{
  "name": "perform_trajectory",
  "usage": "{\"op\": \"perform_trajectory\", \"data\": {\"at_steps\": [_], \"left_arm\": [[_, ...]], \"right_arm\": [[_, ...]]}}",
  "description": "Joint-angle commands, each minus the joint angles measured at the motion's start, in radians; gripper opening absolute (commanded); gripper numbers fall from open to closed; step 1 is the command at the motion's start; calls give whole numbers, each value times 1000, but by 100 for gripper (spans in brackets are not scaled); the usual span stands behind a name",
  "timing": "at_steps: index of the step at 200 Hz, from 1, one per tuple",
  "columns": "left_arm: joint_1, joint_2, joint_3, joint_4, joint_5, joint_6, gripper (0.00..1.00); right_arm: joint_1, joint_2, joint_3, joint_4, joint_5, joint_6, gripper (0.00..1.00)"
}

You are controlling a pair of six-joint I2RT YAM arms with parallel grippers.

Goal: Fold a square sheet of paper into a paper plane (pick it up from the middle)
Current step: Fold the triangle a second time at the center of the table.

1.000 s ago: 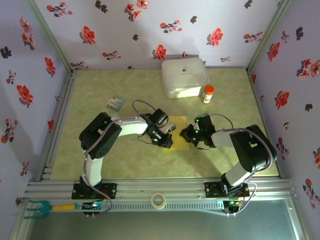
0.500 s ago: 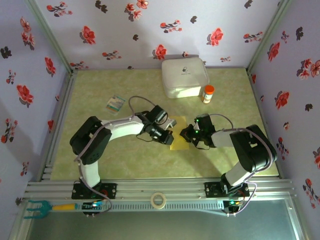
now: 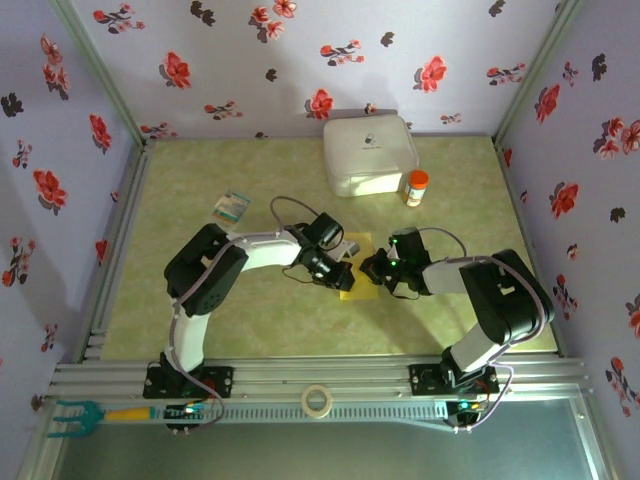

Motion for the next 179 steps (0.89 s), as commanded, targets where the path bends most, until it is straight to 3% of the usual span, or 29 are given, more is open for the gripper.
{"op": "perform_trajectory", "data": {"at_steps": [1, 81, 120, 179], "left_arm": [[0, 11, -41, -52, 11, 10, 5], [-16, -101, -103, -120, -8, 20, 5], [3, -168, -96, -25, -19, -16, 4], [38, -34, 49, 11, 0, -36, 5]], "right_arm": [[-3, 31, -28, -80, 75, 9, 0], [-3, 25, -26, -86, 73, 8, 0], [-2, 15, -24, -88, 72, 12, 0], [-1, 11, -23, -91, 73, 13, 0]]}}
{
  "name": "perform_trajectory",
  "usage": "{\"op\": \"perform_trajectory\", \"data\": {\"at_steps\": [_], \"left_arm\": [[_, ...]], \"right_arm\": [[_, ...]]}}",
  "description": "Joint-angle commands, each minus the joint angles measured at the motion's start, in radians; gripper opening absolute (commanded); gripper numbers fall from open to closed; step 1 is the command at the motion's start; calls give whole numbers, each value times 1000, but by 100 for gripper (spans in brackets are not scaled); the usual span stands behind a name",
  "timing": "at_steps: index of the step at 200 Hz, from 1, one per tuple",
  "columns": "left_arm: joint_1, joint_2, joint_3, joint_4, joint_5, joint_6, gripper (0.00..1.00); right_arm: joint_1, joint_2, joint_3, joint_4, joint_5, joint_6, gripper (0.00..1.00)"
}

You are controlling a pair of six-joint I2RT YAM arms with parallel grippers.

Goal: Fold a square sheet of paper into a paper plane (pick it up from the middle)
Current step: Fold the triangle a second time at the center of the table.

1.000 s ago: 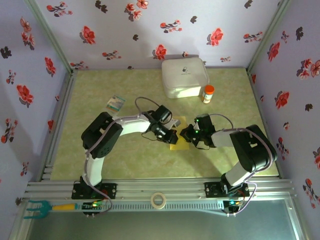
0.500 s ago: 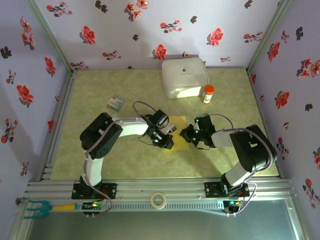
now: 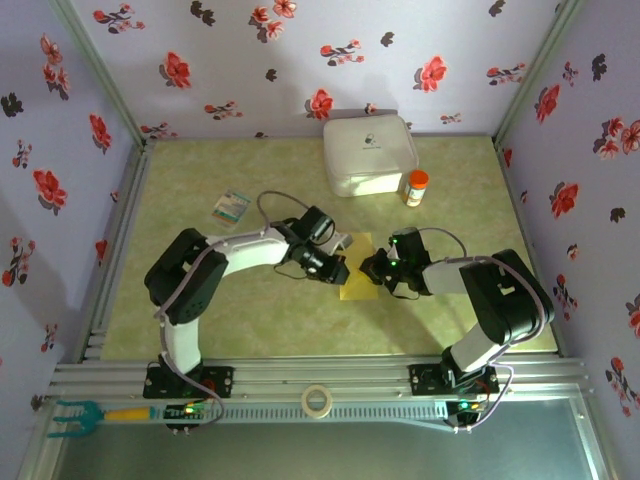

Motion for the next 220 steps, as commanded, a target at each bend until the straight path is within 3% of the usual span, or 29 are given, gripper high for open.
{"op": "perform_trajectory", "data": {"at_steps": [1, 46, 128, 184, 220], "left_arm": [[6, 76, 64, 18, 11, -15, 5], [6, 155, 62, 10, 13, -19, 4], [6, 151, -48, 44, -35, -22, 0], [9, 150, -49, 44, -37, -16, 0], [9, 150, -50, 32, -38, -5, 0]], "right_arm": [[-2, 13, -21, -89, 73, 13, 0], [-3, 8, -18, -76, 66, 15, 0], [17, -102, 37, -114, 23, -6, 0], [57, 0, 15, -53, 4, -4, 0], [-8, 39, 7, -33, 9, -18, 0]]}}
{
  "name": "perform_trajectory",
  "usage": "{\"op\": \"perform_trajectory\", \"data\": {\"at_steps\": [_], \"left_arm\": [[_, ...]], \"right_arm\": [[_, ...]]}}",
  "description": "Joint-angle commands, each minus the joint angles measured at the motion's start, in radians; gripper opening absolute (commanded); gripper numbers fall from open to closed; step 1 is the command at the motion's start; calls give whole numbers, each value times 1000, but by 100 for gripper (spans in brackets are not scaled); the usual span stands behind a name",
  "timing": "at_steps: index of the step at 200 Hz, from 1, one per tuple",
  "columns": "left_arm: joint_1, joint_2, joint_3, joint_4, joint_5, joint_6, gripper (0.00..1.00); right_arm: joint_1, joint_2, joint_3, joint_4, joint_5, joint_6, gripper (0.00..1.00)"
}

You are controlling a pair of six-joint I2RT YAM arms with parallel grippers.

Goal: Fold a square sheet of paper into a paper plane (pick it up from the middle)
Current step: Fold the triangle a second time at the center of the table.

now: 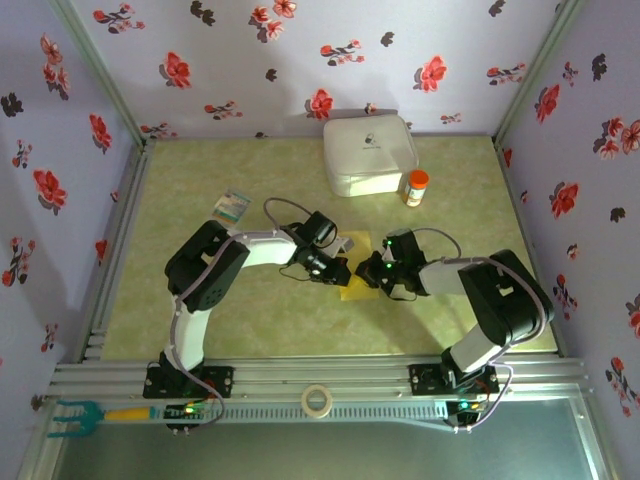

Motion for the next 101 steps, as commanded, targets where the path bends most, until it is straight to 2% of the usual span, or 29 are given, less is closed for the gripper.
{"op": "perform_trajectory", "data": {"at_steps": [1, 27, 101], "left_arm": [[1, 17, -37, -84, -55, 15, 0], [1, 23, -38, -90, -59, 18, 0], [1, 26, -36, -117, -64, 37, 0]], "right_arm": [[-49, 40, -9, 10, 27, -15, 0], [-104, 43, -10, 32, 7, -19, 0], [-222, 44, 31, -44, -1, -94, 0]]}}
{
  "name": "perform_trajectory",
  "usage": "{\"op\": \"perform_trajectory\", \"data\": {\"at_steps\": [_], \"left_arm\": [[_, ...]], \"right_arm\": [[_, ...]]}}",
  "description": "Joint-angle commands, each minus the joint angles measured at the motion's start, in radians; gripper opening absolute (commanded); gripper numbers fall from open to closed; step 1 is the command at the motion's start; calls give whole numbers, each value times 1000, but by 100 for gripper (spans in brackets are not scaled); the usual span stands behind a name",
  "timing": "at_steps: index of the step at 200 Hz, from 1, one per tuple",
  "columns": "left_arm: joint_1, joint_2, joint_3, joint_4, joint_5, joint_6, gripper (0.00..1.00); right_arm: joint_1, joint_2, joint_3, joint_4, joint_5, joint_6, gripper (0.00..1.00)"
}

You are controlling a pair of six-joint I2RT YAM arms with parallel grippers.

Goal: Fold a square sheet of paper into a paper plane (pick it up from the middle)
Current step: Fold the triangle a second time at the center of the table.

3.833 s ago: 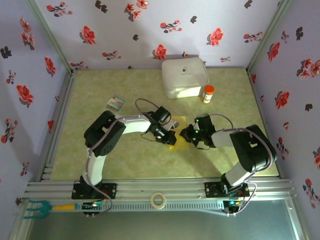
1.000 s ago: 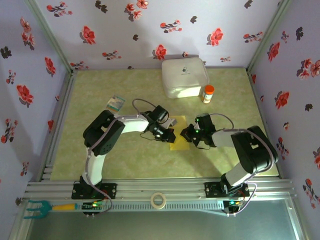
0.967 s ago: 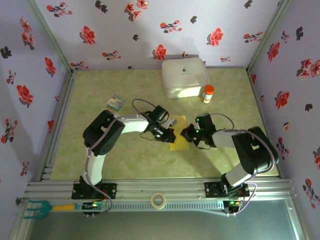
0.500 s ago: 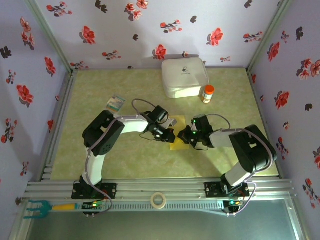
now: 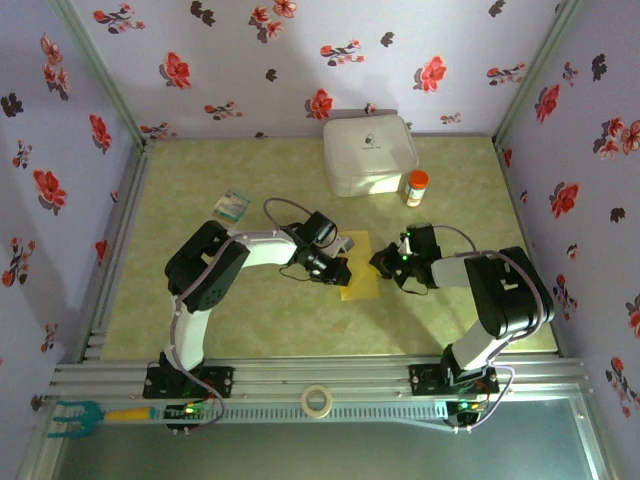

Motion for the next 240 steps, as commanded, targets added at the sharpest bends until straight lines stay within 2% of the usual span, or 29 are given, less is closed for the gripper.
{"op": "perform_trajectory", "data": {"at_steps": [1, 53, 75, 105, 133, 168, 203, 240], "left_arm": [[1, 25, -36, -122, -62, 37, 0], [4, 6, -50, -154, -72, 69, 0], [7, -6, -58, -161, -74, 81, 0], [15, -24, -66, -166, -73, 92, 0], [17, -30, -63, -160, -71, 87, 0], [17, -43, -52, -154, -71, 74, 0], [17, -98, -29, -139, -69, 38, 6], [8, -112, 6, -54, 2, -27, 6]], "right_arm": [[-45, 17, 23, -64, 54, -44, 0], [-46, -90, 64, -157, 51, -64, 0], [3, -128, 42, -139, 42, -45, 1], [93, -91, 27, -73, -3, -16, 1], [105, -34, 8, 32, -18, 28, 0], [104, 19, -4, -22, 35, 11, 0], [102, 11, -31, -69, 98, -3, 0], [103, 10, -41, -61, 105, 5, 0]]}}
